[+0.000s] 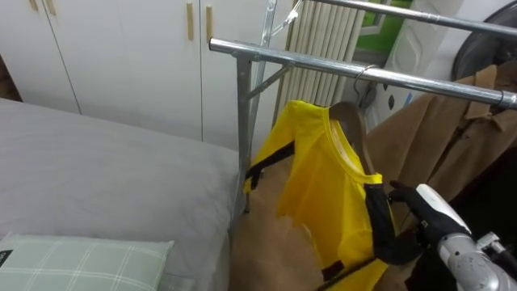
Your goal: Hang clothes
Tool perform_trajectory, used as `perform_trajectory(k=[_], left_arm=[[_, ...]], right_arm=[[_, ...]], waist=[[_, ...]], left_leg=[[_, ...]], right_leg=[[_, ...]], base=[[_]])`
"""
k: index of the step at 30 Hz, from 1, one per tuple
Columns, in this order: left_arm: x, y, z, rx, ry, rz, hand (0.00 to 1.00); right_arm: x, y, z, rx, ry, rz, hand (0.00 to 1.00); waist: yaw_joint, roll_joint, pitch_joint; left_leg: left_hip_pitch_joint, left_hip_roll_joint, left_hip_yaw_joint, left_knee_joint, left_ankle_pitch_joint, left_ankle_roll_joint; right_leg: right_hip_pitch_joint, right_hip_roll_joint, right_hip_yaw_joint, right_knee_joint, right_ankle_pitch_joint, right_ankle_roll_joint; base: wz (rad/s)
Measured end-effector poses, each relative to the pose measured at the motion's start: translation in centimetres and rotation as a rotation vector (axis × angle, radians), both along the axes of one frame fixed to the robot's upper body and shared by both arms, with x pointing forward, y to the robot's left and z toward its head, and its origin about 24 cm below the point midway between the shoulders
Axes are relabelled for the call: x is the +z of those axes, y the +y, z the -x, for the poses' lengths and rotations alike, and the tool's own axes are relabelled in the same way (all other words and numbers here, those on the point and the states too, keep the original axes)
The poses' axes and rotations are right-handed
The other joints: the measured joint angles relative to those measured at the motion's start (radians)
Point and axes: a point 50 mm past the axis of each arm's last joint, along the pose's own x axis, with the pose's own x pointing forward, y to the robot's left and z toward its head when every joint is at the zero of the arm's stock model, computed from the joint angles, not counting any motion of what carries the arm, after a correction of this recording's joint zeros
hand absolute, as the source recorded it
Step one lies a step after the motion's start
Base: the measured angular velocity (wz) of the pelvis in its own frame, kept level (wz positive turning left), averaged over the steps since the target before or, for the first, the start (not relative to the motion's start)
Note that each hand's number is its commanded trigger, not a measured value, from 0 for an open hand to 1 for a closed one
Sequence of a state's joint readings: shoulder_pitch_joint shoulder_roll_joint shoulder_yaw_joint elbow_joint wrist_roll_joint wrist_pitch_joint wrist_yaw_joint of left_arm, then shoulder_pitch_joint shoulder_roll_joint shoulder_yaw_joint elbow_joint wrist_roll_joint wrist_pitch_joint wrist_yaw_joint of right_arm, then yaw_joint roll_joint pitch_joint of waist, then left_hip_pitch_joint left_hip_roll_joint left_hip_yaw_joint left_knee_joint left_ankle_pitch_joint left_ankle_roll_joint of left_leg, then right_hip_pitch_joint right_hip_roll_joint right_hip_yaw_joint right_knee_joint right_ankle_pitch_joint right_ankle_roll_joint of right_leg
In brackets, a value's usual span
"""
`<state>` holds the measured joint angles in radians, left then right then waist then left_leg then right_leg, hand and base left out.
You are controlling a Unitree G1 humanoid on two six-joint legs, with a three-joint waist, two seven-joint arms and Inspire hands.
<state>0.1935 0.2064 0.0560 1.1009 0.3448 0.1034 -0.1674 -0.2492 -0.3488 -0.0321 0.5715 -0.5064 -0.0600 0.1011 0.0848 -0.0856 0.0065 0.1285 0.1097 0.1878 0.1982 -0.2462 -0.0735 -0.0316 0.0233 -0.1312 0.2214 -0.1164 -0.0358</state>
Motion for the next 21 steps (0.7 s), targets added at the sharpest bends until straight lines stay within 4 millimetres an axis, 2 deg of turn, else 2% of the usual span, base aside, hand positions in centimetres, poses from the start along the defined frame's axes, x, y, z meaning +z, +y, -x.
perform_trajectory(k=[11,16,17,18,20,21], left_arm=[[0.0,-0.1,0.0,0.002,-0.002,0.002,0.00],[-0.1,-0.2,0.2,0.023,0.002,0.008,0.00],[-0.1,-0.2,0.2,0.023,0.002,0.008,0.00],[-0.1,-0.2,0.2,0.024,0.003,0.008,0.00],[-0.1,-0.2,0.2,0.024,0.004,0.008,0.00],[-0.1,-0.2,0.2,0.024,0.004,0.008,0.00]], right_arm=[[-0.4,-1.6,0.5,-0.139,-0.067,0.039,0.00],[-1.0,-1.8,0.8,-0.214,-0.095,0.007,0.00],[-1.0,-1.8,0.8,-0.222,-0.097,0.001,0.60],[-1.2,-1.7,0.9,-0.236,-0.100,-0.015,1.00],[-1.4,-1.6,1.0,-0.256,-0.103,-0.037,1.00],[-1.5,-1.6,1.0,-0.265,-0.103,-0.046,0.81]], waist=[[0.001,0.005,0.0028],[-0.001,0.010,0.0008],[-0.001,0.010,0.0009],[-0.002,0.010,0.0007],[-0.003,0.010,0.0006],[-0.004,0.010,0.0004]], left_leg=[[0.001,0.000,-0.003,0.003,0.000,0.000],[0.007,0.000,-0.006,0.004,0.000,0.000],[0.007,0.000,-0.006,0.004,0.000,0.000],[0.007,0.000,-0.008,0.004,0.000,0.000],[0.007,0.000,-0.010,0.004,0.000,0.000],[0.007,0.000,-0.010,0.004,0.000,0.000]], right_leg=[[0.006,0.002,0.003,-0.003,-0.001,0.001],[0.013,0.002,0.003,-0.003,-0.001,0.001],[0.013,0.002,0.004,-0.003,-0.001,0.001],[0.013,0.002,0.004,-0.003,-0.001,0.001],[0.014,0.001,0.002,-0.003,-0.001,0.002],[0.014,0.001,0.002,-0.002,-0.001,0.002]], base=[[0.00],[0.00],[0.00],[0.00],[0.00],[0.03]])
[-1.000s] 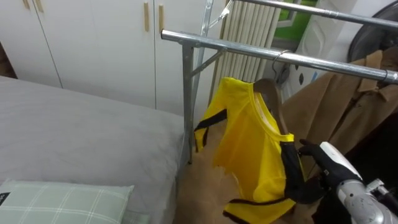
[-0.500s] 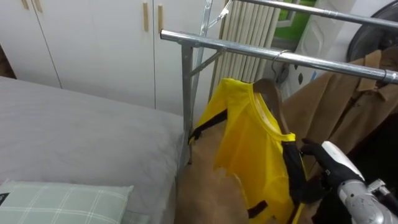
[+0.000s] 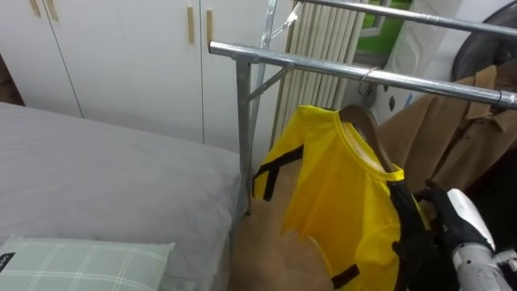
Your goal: Hang clothes
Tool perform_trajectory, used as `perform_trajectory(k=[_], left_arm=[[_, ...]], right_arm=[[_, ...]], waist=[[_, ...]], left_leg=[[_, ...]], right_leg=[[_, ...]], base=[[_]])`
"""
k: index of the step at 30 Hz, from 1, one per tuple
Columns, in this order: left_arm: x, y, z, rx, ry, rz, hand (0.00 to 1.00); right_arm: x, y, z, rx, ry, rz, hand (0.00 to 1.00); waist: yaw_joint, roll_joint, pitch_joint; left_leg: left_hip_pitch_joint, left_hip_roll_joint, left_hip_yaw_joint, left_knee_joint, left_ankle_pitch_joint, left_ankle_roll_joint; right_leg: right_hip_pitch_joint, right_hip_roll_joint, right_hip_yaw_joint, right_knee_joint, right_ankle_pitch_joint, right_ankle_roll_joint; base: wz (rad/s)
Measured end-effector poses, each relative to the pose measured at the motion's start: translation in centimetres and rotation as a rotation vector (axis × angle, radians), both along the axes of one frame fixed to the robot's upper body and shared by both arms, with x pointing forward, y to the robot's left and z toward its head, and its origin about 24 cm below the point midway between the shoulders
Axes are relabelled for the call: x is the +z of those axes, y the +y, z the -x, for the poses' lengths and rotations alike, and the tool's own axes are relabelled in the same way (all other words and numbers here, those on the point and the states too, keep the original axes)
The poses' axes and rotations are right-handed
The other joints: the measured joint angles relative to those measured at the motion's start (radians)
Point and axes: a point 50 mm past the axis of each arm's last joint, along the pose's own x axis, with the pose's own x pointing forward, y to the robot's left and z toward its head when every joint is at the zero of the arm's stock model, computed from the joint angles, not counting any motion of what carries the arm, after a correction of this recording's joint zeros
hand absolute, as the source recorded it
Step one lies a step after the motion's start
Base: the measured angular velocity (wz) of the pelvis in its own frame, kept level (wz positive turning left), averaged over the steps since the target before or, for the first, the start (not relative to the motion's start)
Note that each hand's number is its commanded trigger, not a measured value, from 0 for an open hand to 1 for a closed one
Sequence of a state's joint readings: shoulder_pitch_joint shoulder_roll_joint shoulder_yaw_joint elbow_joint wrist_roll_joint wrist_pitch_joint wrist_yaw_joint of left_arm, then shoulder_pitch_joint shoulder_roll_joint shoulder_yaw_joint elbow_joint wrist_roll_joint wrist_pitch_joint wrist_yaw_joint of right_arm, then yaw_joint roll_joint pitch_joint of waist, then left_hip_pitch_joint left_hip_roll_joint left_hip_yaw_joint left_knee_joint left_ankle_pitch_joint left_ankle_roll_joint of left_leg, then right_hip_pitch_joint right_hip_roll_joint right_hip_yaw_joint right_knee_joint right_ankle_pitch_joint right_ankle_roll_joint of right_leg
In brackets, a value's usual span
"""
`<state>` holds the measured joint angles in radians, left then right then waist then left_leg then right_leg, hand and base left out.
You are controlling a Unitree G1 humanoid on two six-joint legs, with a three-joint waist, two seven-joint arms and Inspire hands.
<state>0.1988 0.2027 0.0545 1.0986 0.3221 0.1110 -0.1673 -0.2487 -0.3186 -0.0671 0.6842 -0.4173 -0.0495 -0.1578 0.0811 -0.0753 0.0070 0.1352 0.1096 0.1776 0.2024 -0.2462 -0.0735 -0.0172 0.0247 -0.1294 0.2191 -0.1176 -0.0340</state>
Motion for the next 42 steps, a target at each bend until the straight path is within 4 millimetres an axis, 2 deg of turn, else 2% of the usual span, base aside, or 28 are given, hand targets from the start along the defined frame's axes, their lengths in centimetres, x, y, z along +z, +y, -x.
perform_trajectory(k=[1,2,3,13,19,36,39,42], left_arm=[[0.0,0.0,0.0,0.000,0.000,0.000,0.00],[0.0,0.0,0.0,-0.001,0.000,0.000,0.00],[0.0,0.0,0.0,0.000,0.000,0.001,0.00],[-0.1,-0.4,0.5,0.018,0.017,0.007,0.00],[-0.2,-0.5,0.5,0.026,0.014,0.010,0.00],[-0.1,-0.5,0.5,0.028,0.011,0.010,0.00],[-0.1,-0.5,0.5,0.031,0.010,0.011,0.00],[-0.1,-0.5,0.6,0.036,0.007,0.011,0.00]], right_arm=[[-0.1,0.0,0.0,-0.009,-0.002,-0.006,0.57],[-0.1,-0.1,0.1,-0.014,-0.004,-0.013,0.16],[-0.1,-0.2,0.1,-0.028,-0.009,-0.022,0.00],[0.5,-2.0,0.6,-0.163,-0.083,-0.066,0.00],[0.4,-2.0,0.7,-0.170,-0.083,-0.080,0.00],[-0.2,-1.4,0.9,-0.166,-0.072,-0.105,0.00],[-0.3,-1.3,0.9,-0.185,-0.084,-0.148,0.00],[-0.7,-1.5,1.3,-0.285,-0.132,-0.325,0.00]], waist=[[-0.002,0.000,-0.0002],[-0.003,0.001,-0.0003],[-0.004,0.001,-0.0005],[-0.022,0.014,-0.0071],[-0.021,0.021,-0.0067],[-0.020,0.020,-0.0056],[-0.019,0.019,-0.0052],[-0.018,0.019,-0.0051]], left_leg=[[0.000,0.000,0.000,0.000,0.000,0.000],[-0.001,0.000,-0.001,0.000,0.000,0.000],[-0.001,0.000,-0.001,0.000,0.000,0.000],[-0.003,-0.001,0.007,0.000,0.000,0.000],[-0.001,0.000,0.007,0.000,0.000,0.000],[-0.001,0.000,0.011,-0.001,0.000,0.000],[-0.004,0.000,0.015,-0.001,0.000,0.000],[-0.004,0.000,0.015,-0.001,0.000,0.000]], right_leg=[[0.001,0.000,-0.002,0.000,0.000,0.000],[0.001,-0.001,-0.003,0.000,0.000,0.000],[0.001,-0.001,-0.004,0.000,0.000,0.000],[-0.006,0.001,0.006,0.001,0.000,0.001],[-0.004,0.002,0.011,0.000,0.000,0.000],[-0.018,0.004,0.019,0.005,0.000,0.001],[-0.025,0.005,0.022,0.004,-0.001,0.001],[-0.025,0.006,0.026,0.003,-0.001,0.001]], base=[[0.04],[0.04],[0.00],[-0.02],[-0.01],[0.00],[-0.03],[-0.02]])
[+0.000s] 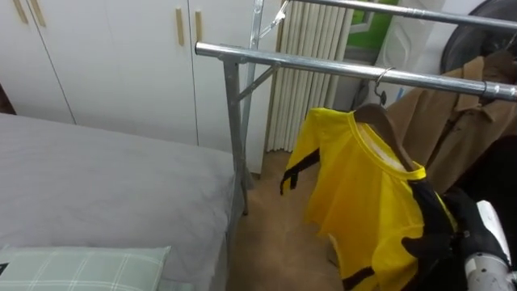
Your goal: Hang clothes
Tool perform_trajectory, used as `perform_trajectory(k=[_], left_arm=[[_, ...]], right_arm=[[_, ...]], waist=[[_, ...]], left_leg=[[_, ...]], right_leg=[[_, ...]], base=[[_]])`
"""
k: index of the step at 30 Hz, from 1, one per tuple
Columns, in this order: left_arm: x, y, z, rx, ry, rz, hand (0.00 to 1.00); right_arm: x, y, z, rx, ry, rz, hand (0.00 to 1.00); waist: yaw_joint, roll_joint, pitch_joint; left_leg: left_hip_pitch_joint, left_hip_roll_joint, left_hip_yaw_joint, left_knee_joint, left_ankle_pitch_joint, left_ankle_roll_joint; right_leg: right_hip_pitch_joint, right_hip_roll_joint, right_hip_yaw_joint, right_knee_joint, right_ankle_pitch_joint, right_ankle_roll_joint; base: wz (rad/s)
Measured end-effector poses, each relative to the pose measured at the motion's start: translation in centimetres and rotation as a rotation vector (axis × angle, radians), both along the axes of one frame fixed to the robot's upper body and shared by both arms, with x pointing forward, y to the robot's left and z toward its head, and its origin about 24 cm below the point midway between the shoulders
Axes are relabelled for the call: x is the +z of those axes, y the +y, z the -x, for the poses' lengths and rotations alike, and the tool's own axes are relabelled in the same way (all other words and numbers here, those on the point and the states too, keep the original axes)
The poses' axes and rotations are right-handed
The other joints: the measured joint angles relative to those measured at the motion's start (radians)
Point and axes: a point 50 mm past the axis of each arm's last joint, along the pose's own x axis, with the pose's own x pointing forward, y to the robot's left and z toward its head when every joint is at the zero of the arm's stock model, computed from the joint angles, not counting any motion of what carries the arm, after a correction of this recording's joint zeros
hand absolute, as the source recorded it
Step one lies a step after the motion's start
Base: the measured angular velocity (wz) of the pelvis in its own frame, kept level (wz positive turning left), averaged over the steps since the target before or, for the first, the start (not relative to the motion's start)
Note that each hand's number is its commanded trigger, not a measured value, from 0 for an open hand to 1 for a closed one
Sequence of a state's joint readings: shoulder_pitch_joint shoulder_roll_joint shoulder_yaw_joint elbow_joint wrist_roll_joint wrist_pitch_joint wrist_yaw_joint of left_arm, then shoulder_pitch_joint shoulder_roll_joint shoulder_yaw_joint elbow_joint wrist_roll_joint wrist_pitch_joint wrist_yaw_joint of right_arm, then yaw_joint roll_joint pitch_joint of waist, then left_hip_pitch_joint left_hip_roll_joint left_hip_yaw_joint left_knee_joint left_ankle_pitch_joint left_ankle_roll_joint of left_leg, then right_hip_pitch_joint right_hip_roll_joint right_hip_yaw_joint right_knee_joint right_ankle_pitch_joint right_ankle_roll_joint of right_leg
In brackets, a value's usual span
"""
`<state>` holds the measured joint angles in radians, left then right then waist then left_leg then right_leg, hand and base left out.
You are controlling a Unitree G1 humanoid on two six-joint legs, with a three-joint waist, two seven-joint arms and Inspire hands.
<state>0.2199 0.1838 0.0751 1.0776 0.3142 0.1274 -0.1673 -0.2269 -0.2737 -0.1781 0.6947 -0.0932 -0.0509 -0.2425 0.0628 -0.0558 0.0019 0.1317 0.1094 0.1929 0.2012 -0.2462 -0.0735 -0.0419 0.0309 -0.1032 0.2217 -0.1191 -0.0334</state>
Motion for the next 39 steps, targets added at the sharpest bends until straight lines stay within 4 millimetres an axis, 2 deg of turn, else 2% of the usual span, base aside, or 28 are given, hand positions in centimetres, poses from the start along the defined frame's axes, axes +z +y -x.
perform_trajectory(k=[5,7,13,15,18,19,26,35,39], left_arm=[[0.0,0.0,0.1,0.011,0.008,-0.003,0.00],[0.0,-0.2,0.2,0.013,0.011,0.001,0.00],[-0.1,-0.7,0.3,0.017,0.012,0.014,0.00],[-0.2,-0.8,0.4,0.019,0.013,0.017,0.00],[-0.3,-1.3,0.7,0.025,0.019,0.029,0.00],[-0.3,-1.4,0.7,0.026,0.020,0.031,0.00],[-0.3,-1.4,0.8,0.026,0.022,0.031,0.00],[-0.2,-1.0,1.1,0.025,0.027,0.023,0.00],[-0.2,-0.9,1.1,0.024,0.025,0.020,0.00]], right_arm=[[-0.6,-0.5,0.5,-0.203,-0.113,-0.375,0.00],[-0.8,-0.5,0.6,-0.289,-0.172,-0.556,0.00],[-1.3,0.1,0.6,-0.363,-0.265,-0.851,0.00],[-1.1,0.2,0.6,-0.362,-0.298,-0.909,0.00],[-0.5,0.9,0.5,-0.329,-0.363,-0.998,0.00],[-0.4,1.1,0.5,-0.311,-0.375,-1.010,0.00],[-0.2,1.4,0.4,-0.263,-0.387,-1.024,0.00],[-0.2,1.5,0.4,-0.237,-0.381,-1.004,0.00],[-0.1,1.5,0.4,-0.190,-0.346,-0.915,0.00]], waist=[[-0.005,0.001,0.0005],[-0.010,0.006,0.0038],[-0.011,0.026,0.0098],[-0.010,0.030,0.0077],[-0.014,0.044,-0.0012],[-0.014,0.047,-0.0033],[-0.020,0.046,-0.0041],[-0.033,0.024,-0.0059],[-0.034,0.017,-0.0054]], left_leg=[[0.000,0.000,0.002,-0.004,0.000,0.000],[0.000,0.000,0.001,-0.004,0.000,0.000],[0.000,0.001,0.011,-0.005,0.000,0.000],[-0.001,0.001,0.011,-0.005,0.000,0.000],[-0.001,0.001,0.013,-0.005,0.000,0.000],[0.000,0.001,0.013,-0.005,0.000,0.000],[-0.002,0.001,0.014,-0.005,0.000,0.000],[-0.002,0.001,0.015,-0.004,0.000,0.000],[-0.001,0.000,0.016,-0.004,0.000,0.000]], right_leg=[[0.005,0.003,0.007,0.001,0.002,0.000],[0.007,0.003,0.007,-0.001,0.003,0.000],[0.004,0.004,0.012,-0.003,0.004,0.000],[0.003,0.004,0.012,-0.004,0.004,0.000],[0.002,0.004,0.012,-0.004,0.004,0.000],[0.002,0.004,0.012,-0.004,0.004,0.000],[-0.001,0.004,0.011,-0.002,0.004,0.000],[-0.003,0.004,0.014,-0.001,0.004,0.000],[-0.006,0.005,0.018,-0.001,0.005,0.000]], base=[[-0.03],[0.00],[-0.03],[0.00],[-0.03],[0.00],[0.00],[0.00],[-0.01]])
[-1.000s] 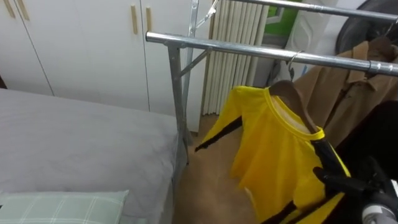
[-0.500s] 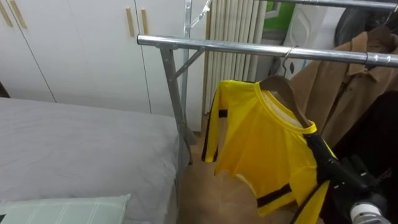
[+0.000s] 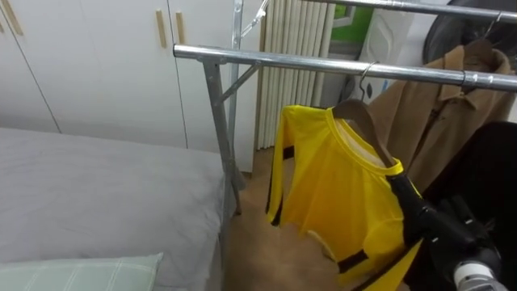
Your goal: Hang clothes
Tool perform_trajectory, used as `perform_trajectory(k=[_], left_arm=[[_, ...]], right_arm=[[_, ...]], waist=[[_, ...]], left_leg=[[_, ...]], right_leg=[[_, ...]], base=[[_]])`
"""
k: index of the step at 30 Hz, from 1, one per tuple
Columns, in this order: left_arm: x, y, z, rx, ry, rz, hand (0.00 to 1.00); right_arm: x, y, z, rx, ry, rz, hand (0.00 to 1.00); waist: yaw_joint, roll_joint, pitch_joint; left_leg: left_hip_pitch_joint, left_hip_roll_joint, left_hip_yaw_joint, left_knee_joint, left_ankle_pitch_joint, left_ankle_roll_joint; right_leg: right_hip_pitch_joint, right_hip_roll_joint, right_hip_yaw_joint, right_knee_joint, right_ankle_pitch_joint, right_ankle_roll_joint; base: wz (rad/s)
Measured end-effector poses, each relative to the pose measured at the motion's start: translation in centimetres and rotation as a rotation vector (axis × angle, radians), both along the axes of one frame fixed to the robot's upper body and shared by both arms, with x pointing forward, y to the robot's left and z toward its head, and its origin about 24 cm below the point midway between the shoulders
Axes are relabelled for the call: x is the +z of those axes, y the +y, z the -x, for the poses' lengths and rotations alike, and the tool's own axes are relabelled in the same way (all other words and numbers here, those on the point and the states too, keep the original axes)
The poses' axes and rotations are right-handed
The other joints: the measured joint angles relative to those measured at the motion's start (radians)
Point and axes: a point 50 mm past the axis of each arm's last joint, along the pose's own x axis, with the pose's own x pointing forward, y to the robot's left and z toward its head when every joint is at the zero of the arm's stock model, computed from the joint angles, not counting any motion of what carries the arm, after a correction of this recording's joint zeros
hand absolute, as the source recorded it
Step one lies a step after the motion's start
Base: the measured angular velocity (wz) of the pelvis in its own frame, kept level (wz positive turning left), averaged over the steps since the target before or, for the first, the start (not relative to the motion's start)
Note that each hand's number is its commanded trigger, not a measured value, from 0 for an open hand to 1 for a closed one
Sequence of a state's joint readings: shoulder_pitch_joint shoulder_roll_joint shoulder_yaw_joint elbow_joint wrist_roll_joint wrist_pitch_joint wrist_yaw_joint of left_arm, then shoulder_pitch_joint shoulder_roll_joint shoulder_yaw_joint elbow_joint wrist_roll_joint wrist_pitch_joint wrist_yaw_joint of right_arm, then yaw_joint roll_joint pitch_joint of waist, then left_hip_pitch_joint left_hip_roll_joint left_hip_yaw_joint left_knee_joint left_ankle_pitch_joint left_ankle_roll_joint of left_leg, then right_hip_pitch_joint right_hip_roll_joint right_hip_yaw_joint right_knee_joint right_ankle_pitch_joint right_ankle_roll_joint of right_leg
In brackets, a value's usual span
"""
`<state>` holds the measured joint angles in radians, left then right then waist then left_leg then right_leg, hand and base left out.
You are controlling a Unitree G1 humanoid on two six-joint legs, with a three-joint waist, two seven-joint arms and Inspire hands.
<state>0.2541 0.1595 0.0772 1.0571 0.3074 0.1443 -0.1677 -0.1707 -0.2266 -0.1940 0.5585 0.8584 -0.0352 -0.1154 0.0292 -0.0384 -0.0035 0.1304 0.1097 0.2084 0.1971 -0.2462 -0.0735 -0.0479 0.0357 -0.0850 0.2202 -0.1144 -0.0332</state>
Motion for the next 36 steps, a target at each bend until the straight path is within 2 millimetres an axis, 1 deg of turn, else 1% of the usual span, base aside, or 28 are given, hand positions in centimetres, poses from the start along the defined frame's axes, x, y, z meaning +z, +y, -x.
perform_trajectory(k=[3,8,11,15,17,20,24,28,30,33,36], left_arm=[[0.0,0.1,0.0,-0.001,0.000,-0.002,0.00],[0.0,0.1,0.0,-0.002,-0.001,-0.001,0.00],[0.0,0.1,0.0,-0.002,-0.002,-0.001,0.00],[0.0,0.1,0.1,-0.004,-0.009,0.001,0.00],[0.0,0.1,0.2,-0.004,-0.009,0.002,0.00],[0.0,0.0,0.5,-0.003,-0.004,0.002,0.00],[0.0,0.0,0.9,0.004,0.004,0.004,0.00],[0.0,-0.1,1.3,0.025,0.014,0.010,0.00],[-0.1,-0.1,1.4,0.038,0.017,0.014,0.00],[-0.1,-0.2,1.5,0.035,0.022,0.018,0.00],[-0.1,-0.3,1.5,0.024,0.023,0.021,0.00]], right_arm=[[0.1,0.4,-0.1,0.037,0.008,0.041,0.00],[0.3,0.5,0.5,0.071,0.009,0.115,0.00],[0.4,0.5,0.8,0.077,0.010,0.147,0.00],[0.9,0.7,2.0,0.101,-0.014,0.193,0.00],[1.0,0.7,2.4,0.120,-0.018,0.232,0.00],[1.0,0.7,2.4,0.137,-0.013,0.266,0.00],[0.7,0.5,3.7,0.149,0.028,0.339,0.00],[0.0,0.6,6.0,0.179,0.101,0.452,0.00],[-0.6,0.8,6.6,0.183,0.138,0.487,0.00],[-1.6,1.3,7.2,0.199,0.195,0.518,0.00],[-2.6,1.8,7.7,0.196,0.238,0.510,0.00]], waist=[[-0.002,-0.003,0.0016],[0.000,-0.004,0.0022],[-0.001,-0.007,0.0039],[-0.002,-0.008,0.0048],[-0.012,-0.009,0.0045],[-0.029,-0.008,0.0043],[-0.053,-0.005,0.0020],[-0.056,0.000,-0.0016],[-0.056,0.002,-0.0009],[-0.068,0.005,0.0011],[-0.078,0.007,0.0032]], left_leg=[[0.000,0.000,0.000,0.000,0.000,0.000],[-0.001,0.000,0.006,-0.001,0.000,0.000],[-0.001,0.000,0.009,-0.001,0.000,0.000],[-0.002,0.000,0.012,-0.002,0.000,0.000],[-0.003,0.000,0.013,-0.002,0.000,0.000],[-0.003,-0.001,0.012,-0.002,0.000,0.000],[0.000,0.000,0.015,-0.001,0.000,0.000],[0.008,0.000,0.024,-0.001,0.000,0.000],[0.015,-0.001,0.032,-0.001,0.000,0.000],[0.015,-0.001,0.034,-0.001,-0.001,0.000],[0.012,-0.002,0.036,-0.001,-0.002,0.002]], right_leg=[[-0.002,0.000,0.002,0.000,0.000,0.000],[-0.004,0.001,0.005,0.001,0.000,0.000],[-0.005,0.001,0.007,0.001,0.000,0.000],[-0.009,0.001,0.008,0.000,0.000,0.001],[-0.010,0.001,0.008,0.001,0.000,0.001],[-0.010,0.001,0.008,0.001,0.000,0.000],[-0.007,0.001,0.011,0.002,0.000,0.000],[-0.007,0.003,0.022,0.003,0.000,0.001],[-0.006,0.004,0.029,0.008,0.000,0.001],[-0.004,0.005,0.035,0.004,-0.001,0.001],[-0.007,0.006,0.041,0.012,-0.001,0.003]], base=[[-0.03],[-0.02],[-0.03],[0.00],[0.00],[0.00],[-0.01],[-0.09],[-0.12],[-0.03],[0.00]])
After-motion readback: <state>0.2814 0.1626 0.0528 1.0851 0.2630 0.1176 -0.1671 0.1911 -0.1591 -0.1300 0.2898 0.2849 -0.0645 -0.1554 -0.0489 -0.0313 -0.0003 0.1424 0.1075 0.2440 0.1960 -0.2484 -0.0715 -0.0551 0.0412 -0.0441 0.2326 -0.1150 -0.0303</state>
